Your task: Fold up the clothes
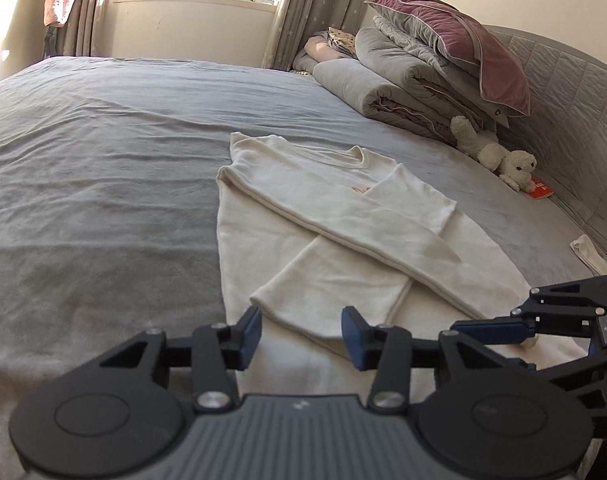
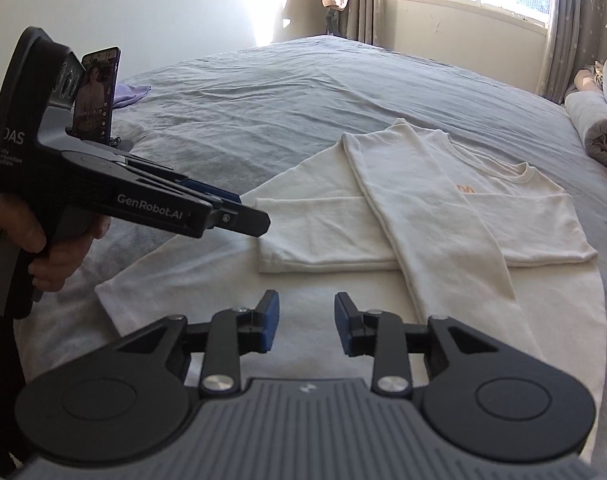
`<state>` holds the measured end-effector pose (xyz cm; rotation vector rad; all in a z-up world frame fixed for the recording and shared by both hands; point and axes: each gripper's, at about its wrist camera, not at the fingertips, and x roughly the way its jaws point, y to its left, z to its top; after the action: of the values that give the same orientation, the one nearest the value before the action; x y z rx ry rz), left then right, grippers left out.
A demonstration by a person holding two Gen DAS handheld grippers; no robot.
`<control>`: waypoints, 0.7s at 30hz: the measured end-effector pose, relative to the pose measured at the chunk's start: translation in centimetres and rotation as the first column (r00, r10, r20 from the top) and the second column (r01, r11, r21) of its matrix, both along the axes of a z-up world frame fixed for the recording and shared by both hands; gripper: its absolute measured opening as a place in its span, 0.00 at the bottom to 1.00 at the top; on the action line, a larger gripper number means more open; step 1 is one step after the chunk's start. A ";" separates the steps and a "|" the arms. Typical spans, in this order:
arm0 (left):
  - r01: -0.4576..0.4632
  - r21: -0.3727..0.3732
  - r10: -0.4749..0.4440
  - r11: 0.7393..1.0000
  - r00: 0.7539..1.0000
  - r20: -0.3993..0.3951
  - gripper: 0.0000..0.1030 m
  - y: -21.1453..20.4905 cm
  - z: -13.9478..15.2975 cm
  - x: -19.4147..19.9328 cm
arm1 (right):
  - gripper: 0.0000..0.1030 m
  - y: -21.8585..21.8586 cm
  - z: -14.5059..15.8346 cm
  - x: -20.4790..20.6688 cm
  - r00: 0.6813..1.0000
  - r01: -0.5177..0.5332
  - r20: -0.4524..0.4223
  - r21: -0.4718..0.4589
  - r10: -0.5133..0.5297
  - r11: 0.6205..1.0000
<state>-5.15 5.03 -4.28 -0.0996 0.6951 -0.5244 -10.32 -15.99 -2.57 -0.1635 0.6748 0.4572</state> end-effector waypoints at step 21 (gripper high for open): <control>0.000 -0.058 0.006 0.998 0.995 0.099 0.78 -8.1 15.1 -10.9 | 0.78 -9.9 8.1 -10.6 0.932 0.314 0.130 0.180 -0.339 0.932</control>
<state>-16.10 -3.04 10.87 -0.1283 0.5827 -0.5436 -20.88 -25.89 5.55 0.0626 0.4937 0.1707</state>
